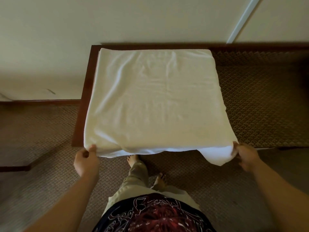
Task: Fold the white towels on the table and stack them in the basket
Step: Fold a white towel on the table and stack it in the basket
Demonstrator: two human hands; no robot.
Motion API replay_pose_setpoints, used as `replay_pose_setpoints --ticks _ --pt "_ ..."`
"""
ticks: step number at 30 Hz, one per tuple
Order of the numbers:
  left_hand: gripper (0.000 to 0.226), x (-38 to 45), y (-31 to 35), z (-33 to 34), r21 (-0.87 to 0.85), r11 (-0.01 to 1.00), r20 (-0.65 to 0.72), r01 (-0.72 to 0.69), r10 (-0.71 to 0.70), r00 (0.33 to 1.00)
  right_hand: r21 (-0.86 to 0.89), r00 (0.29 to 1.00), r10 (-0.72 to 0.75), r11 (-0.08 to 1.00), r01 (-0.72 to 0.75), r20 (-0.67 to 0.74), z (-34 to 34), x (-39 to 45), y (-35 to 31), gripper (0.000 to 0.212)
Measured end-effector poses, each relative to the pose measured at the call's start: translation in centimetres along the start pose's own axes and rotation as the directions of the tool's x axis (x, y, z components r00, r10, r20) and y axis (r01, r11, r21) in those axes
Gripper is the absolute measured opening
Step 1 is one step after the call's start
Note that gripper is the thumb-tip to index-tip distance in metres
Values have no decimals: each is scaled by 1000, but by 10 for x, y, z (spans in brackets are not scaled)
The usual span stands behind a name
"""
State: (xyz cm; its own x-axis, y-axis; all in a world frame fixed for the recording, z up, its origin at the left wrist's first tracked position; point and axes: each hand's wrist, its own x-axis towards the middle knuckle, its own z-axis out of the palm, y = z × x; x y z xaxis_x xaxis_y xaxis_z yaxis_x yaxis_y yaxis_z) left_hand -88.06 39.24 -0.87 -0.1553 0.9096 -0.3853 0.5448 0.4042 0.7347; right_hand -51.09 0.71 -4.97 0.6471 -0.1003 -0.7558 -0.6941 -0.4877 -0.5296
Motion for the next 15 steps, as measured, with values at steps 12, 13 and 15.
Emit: replay_pose_setpoints --ticks 12,13,15 --pt "22 31 -18 -22 95 990 -171 107 -89 981 -100 925 -168 985 143 -340 14 -11 -13 38" --pt "26 25 -14 -19 160 987 -194 14 18 981 -151 890 -190 979 139 -414 20 -14 -14 44" --pt "30 8 -7 -7 320 876 -104 -362 412 905 -326 772 -377 916 232 -511 42 -32 -21 47"
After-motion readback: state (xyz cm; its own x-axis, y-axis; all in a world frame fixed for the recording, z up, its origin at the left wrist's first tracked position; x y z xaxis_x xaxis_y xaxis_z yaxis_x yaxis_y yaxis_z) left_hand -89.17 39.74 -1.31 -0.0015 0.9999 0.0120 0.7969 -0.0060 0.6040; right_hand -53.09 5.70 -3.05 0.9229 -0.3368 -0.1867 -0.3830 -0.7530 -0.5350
